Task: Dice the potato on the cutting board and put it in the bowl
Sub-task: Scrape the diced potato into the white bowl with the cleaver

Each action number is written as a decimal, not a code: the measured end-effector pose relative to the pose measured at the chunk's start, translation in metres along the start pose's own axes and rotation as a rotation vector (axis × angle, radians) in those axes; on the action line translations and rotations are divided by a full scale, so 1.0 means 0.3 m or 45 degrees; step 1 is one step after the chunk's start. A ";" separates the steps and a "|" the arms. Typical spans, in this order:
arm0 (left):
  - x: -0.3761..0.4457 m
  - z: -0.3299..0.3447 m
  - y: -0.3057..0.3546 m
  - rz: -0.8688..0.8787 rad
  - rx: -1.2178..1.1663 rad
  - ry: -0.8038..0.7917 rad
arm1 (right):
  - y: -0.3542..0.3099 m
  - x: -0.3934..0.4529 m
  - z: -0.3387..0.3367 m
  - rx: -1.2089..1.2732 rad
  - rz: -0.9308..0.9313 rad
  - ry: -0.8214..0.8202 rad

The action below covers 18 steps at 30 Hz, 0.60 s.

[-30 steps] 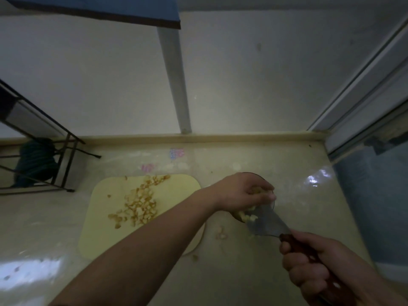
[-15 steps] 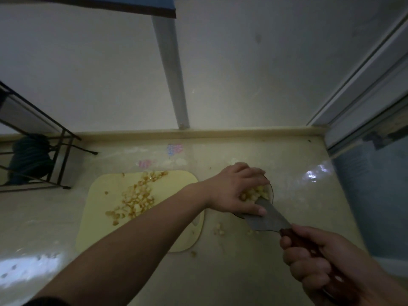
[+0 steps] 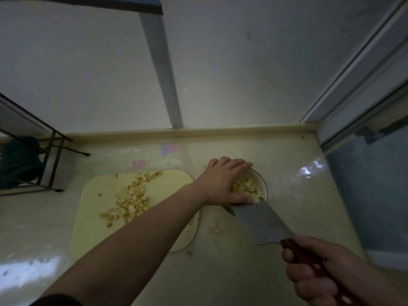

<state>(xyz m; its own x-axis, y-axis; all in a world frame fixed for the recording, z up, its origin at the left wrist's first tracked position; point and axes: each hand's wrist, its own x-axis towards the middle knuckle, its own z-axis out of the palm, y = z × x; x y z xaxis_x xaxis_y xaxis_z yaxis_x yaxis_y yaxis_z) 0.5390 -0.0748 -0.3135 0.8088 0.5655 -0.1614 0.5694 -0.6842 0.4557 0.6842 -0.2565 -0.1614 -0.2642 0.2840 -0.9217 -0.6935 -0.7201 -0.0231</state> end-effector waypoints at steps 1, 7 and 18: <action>0.001 -0.001 0.002 -0.007 0.011 -0.003 | 0.006 0.000 -0.003 -0.009 0.000 -0.004; -0.003 -0.011 0.025 -0.035 -0.077 0.029 | 0.026 -0.007 -0.017 -0.057 -0.013 0.001; 0.001 0.007 0.081 -0.103 0.062 -0.038 | 0.058 -0.013 -0.036 -0.111 -0.052 0.044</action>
<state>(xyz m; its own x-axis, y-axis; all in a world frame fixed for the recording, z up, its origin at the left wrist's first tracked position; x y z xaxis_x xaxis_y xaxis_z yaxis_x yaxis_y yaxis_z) 0.5534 -0.0921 -0.3042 0.7633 0.6064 -0.2226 0.6391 -0.6587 0.3972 0.6803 -0.2770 -0.1624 -0.2125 0.2929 -0.9322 -0.6416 -0.7614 -0.0930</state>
